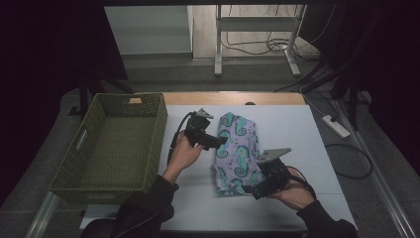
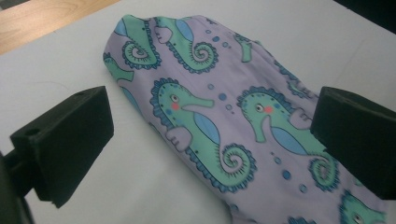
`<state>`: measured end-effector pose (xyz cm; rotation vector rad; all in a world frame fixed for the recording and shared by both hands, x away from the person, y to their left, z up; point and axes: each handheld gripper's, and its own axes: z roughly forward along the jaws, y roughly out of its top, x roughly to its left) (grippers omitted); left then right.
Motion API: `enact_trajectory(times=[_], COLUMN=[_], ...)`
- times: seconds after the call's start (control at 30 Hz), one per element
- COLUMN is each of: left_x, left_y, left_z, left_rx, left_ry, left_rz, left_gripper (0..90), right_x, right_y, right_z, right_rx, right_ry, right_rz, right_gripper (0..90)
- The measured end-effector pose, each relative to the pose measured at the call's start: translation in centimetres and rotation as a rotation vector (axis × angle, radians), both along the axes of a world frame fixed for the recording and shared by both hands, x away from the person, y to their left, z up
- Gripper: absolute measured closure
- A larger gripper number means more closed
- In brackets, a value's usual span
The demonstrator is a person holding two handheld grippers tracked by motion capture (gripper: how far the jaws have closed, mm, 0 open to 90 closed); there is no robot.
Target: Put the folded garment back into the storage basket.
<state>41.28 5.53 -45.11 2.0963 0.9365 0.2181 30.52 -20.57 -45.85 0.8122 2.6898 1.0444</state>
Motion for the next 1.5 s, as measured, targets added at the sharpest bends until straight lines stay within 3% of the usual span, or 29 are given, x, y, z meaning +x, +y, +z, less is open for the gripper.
enact_trajectory(times=[0.27,0.43,0.77,0.93,1.03,1.1,1.23,1.3,1.5], left_x=[2.4,4.0,6.8,7.9,8.5,8.9,9.3,9.5,9.6], left_y=[-0.7,-1.6,-2.4,-2.8,-3.0,-3.0,-2.8,-2.7,-2.9], left_z=[-1.9,-2.8,-4.4,-5.8,-6.7,-7.2,-8.0,-8.4,-8.4], left_rx=[-0.013,0.063,0.075,0.126,0.158,0.188,0.192,0.188,0.203], left_ry=[0.011,0.002,0.024,0.027,0.037,0.043,0.064,0.083,0.08], left_rz=[-0.015,-0.021,0.001,0.012,0.022,0.033,0.058,0.06,0.045], left_gripper=[0.0,0.0,0.0,0.0,0.0,0.0,0.0,0.0,0.0], right_x=[1.0,1.4,2.7,3.0,2.7,2.6,2.2,2.1,2.1], right_y=[1.4,2.5,4.1,4.5,4.8,4.8,4.9,4.8,4.7], right_z=[-1.2,-2.2,-3.9,-5.3,-5.6,-5.7,-6.0,-6.1,-6.1], right_rx=[-0.037,-0.067,-0.135,-0.195,-0.238,-0.246,-0.284,-0.279,-0.268], right_ry=[0.034,0.046,0.049,0.073,0.025,0.017,-0.023,-0.028,-0.02], right_rz=[0.058,0.087,0.146,0.178,0.216,0.219,0.234,0.221,0.212], right_gripper=[0.0,0.0,0.0,0.0,0.0,0.0,0.0,0.0,0.0])
